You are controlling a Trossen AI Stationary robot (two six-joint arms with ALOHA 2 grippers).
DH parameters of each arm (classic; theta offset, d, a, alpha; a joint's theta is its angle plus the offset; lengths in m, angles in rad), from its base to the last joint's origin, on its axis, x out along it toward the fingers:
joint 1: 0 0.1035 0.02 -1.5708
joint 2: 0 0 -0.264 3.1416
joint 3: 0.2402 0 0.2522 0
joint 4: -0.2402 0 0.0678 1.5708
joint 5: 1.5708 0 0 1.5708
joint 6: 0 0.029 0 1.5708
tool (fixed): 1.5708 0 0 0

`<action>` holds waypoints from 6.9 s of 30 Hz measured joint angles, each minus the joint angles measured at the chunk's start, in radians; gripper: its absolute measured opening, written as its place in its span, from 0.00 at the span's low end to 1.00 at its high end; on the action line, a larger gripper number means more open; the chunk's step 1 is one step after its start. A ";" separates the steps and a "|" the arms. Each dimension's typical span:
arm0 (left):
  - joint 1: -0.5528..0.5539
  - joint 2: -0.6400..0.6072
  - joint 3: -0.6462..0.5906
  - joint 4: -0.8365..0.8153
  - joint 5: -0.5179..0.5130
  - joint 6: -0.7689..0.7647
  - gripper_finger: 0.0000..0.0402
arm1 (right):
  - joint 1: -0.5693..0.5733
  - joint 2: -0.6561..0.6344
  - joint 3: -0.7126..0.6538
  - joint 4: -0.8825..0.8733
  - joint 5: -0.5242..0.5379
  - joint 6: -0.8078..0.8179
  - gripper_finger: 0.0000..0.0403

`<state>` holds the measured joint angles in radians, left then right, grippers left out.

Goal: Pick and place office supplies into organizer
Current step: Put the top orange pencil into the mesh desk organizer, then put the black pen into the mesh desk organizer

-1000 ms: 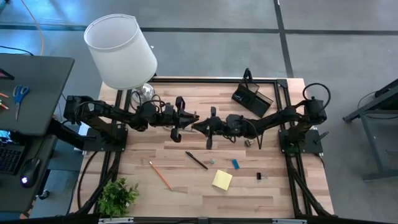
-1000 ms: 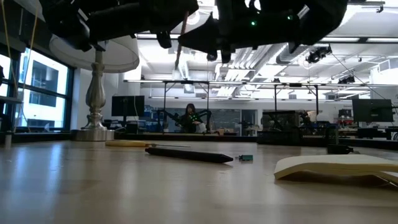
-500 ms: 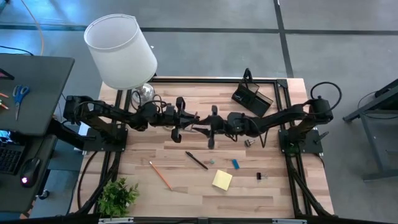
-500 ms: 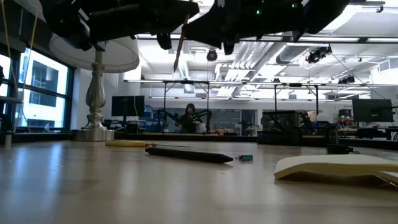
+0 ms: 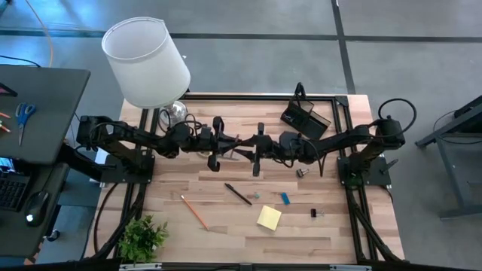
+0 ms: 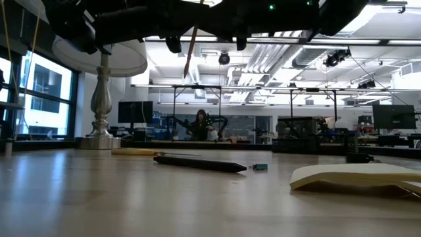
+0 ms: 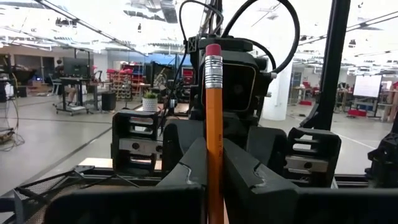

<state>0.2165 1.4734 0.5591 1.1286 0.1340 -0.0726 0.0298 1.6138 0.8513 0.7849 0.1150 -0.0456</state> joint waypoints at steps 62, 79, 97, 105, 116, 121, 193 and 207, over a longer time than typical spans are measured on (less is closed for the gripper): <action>0.078 -0.262 -0.001 -0.378 0.080 -0.044 0.43 | -0.617 -0.448 -0.224 -0.512 0.231 0.024 0.00; 0.078 -0.261 -0.001 -0.390 0.049 -0.026 0.41 | -0.657 -0.465 -0.310 -0.351 0.237 -0.003 0.00; 0.078 -0.261 -0.001 -0.397 0.049 -0.028 0.41 | -0.767 -0.441 -0.364 -0.484 0.248 0.125 0.02; 0.078 -0.260 -0.001 -0.412 0.049 -0.037 0.41 | -0.770 -0.441 -0.365 -0.579 0.238 0.201 0.06; 0.078 -0.264 -0.001 -0.424 0.049 -0.037 0.41 | -0.769 -0.441 -0.365 -0.627 0.218 0.229 0.21; 0.079 -0.300 -0.001 -0.481 0.044 -0.025 0.41 | -0.769 -0.441 -0.365 -0.646 0.214 0.229 0.29; 0.078 -0.605 -0.001 -1.038 0.174 -0.071 0.41 | 0.509 0.628 0.251 -0.203 0.775 0.474 0.32; 0.078 -0.605 -0.001 -1.048 0.180 -0.062 0.41 | 0.537 0.644 0.248 -0.340 0.834 0.702 0.32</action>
<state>0.2943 0.8684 0.5579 0.0803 0.3141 -0.1349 0.5670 2.2577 1.0996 0.4444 0.9492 0.6562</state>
